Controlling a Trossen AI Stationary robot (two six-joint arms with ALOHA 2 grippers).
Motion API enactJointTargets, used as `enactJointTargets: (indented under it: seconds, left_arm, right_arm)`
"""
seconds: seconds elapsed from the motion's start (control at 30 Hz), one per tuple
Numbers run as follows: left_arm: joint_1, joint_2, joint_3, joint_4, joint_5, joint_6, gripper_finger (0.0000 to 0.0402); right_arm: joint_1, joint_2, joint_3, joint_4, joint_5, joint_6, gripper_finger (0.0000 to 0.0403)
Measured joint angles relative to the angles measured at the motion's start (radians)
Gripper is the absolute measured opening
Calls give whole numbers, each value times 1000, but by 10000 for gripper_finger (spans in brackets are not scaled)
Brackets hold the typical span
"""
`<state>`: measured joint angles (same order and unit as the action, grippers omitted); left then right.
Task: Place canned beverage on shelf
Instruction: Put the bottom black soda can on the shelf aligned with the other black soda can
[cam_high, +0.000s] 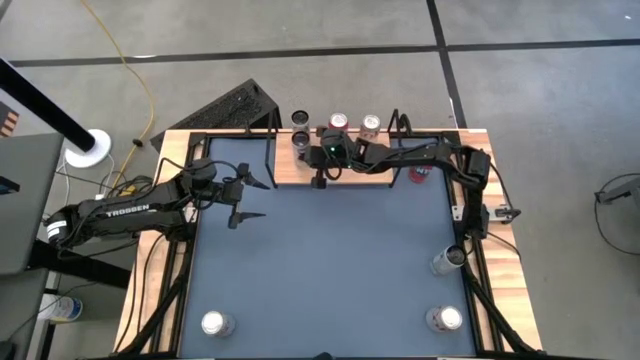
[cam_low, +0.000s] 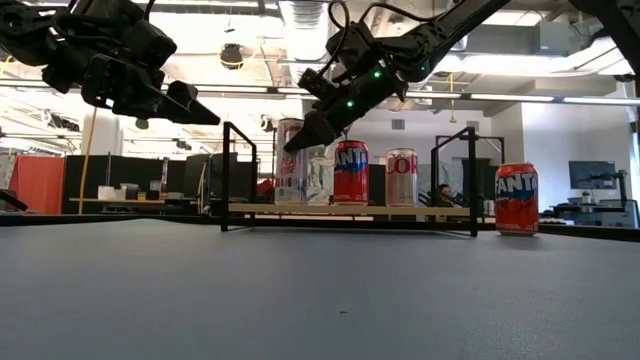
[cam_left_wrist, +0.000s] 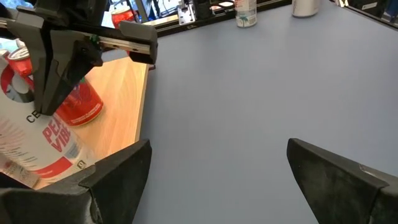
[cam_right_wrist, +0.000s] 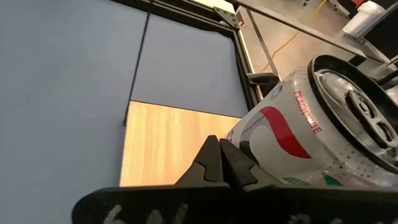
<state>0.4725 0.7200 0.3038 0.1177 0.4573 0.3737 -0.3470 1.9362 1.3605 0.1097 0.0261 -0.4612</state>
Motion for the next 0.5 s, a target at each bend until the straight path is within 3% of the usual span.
enactJointTargets:
  seconds: [0.5]
  left_arm:
    - [0, 0, 0, 0, 0, 1, 364]
  right_arm:
    - [-16, 0, 0, 53, 0, -11, 0]
